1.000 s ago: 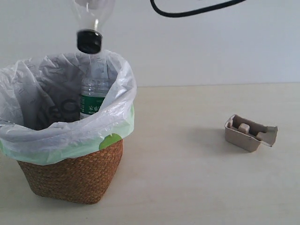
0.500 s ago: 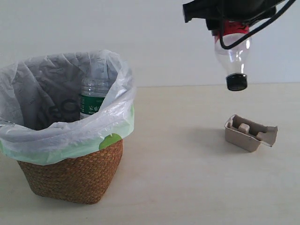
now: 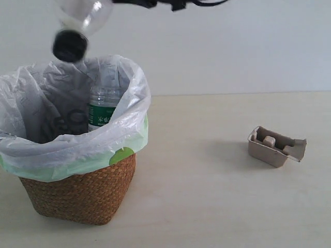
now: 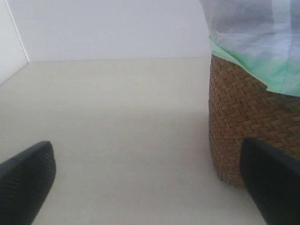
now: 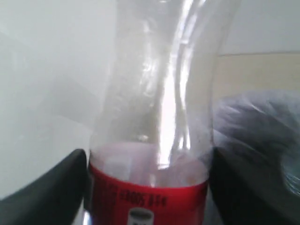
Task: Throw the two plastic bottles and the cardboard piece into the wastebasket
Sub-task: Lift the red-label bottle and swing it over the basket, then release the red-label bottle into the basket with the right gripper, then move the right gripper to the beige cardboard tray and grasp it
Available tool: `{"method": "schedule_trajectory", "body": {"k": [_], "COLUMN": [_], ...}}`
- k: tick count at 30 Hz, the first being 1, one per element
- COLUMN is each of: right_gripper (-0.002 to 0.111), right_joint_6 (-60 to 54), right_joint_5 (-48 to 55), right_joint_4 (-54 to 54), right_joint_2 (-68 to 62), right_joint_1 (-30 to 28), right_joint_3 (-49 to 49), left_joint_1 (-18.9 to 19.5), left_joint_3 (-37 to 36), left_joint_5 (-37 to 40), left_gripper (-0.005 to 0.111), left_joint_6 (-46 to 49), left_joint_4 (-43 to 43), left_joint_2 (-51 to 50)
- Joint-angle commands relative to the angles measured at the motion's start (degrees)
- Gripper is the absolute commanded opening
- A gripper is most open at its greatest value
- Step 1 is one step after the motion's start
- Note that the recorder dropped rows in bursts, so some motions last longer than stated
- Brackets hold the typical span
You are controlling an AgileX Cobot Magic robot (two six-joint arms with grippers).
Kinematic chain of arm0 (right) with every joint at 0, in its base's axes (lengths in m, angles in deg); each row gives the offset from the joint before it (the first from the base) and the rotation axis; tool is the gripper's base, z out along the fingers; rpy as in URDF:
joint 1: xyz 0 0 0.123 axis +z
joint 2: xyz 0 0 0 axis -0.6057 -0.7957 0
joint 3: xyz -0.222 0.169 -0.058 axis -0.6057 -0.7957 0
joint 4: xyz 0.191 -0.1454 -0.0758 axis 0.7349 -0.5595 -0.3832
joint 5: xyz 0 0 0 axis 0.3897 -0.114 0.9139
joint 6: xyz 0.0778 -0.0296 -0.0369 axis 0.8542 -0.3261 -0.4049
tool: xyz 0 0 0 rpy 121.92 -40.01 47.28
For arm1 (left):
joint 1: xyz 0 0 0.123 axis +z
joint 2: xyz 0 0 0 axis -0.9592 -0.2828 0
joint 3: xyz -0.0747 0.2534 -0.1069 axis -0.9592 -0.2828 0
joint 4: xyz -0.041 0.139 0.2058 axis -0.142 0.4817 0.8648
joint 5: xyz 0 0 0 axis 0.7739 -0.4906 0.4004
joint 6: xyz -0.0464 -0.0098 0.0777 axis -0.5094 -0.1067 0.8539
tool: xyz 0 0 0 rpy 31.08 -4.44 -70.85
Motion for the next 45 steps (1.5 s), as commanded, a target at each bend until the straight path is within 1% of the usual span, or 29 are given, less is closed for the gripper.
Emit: {"method": "schedule_trajectory", "body": {"k": [1, 4, 8, 14, 18, 19, 22, 26, 28, 29, 30, 31, 34, 37, 41, 43, 45], "right_gripper": [0.101, 0.095, 0.094, 0.094, 0.094, 0.094, 0.094, 0.094, 0.094, 0.094, 0.094, 0.094, 0.094, 0.094, 0.094, 0.094, 0.094], "right_joint_6": [-4.7, 0.5, 8.2, 8.4, 10.2, 13.4, 23.5, 36.4, 40.2, 40.3, 39.6, 38.0, 35.7, 29.7, 18.1, 11.7, 8.3], "right_joint_5": [-1.5, -0.7, -0.8, 2.0, 5.2, 6.2, 10.5, 24.3, 33.0, 34.4, 34.4, 34.4, 34.4, 34.4, 34.4, 34.4, 34.4], "right_joint_4": [2.9, -3.4, -11.2, -13.4, -20.7, -24.5, -40.6, -64.3, -73.8, -76.1, -77.2, -75.9, -66.8, -60.6, -59.9, -60.0, -59.8], "right_joint_2": [-1.8, -1.8, -1.8, -1.8, -0.8, -0.2, 0.9, 0.8, -0.4, -1.0, -1.7, -2.6, -3.9, -6.1, -9.2, -11.2, -13.3], "right_joint_1": [-0.2, -0.2, -0.2, -0.2, -0.2, -0.2, -0.2, -0.2, -0.4, -1.0, -1.7, -3.3, -7.9, -13.1, -17.6, -19.1, -19.9], "right_joint_3": [2.6, 2.6, 2.6, 2.6, 2.6, 2.6, 2.6, 2.6, 2.6, 2.6, 2.6, 2.1, 0.5, -0.7, -2.0, -2.4, -2.4], "left_joint_1": [0.1, 0.1, 0.1, 0.1, 0.1, 0.1, 0.1, 0.1, 0.1, 0.1, 0.1, 0.1, 0.1, 0.1, 0.1, 0.1, 0.1], "left_joint_3": [0.2, 0.2, 0.2, 0.2, 0.2, 0.2, 0.2, 0.2, 0.2, 0.2, 0.2, 0.2, 0.2, 0.2, 0.2, 0.2, 0.2], "left_joint_5": [-0.4, -0.4, -0.4, -0.4, -0.4, -0.4, -0.4, -0.4, -0.4, -0.4, -0.4, -0.4, -0.4, -0.4, -0.4, -0.4, -0.4], "left_gripper": [0.108, 0.108, 0.108, 0.108, 0.108, 0.108, 0.108, 0.108, 0.108, 0.108, 0.108, 0.108, 0.108, 0.108, 0.108, 0.108, 0.108], "left_joint_6": [-0.5, -0.5, -0.5, -0.5, -0.5, -0.5, -0.5, -0.5, -0.5, -0.5, -0.5, -0.5, -0.5, -0.5, -0.5, -0.5, -0.5], "left_joint_4": [-0.1, -0.1, -0.1, -0.1, -0.1, -0.1, -0.1, -0.1, -0.1, -0.1, -0.1, -0.1, -0.1, -0.1, -0.1, -0.1, -0.1], "left_joint_2": [0.2, 0.2, 0.2, 0.2, 0.2, 0.2, 0.2, 0.2, 0.2, 0.2, 0.2, 0.2, 0.2, 0.2, 0.2, 0.2, 0.2]}}
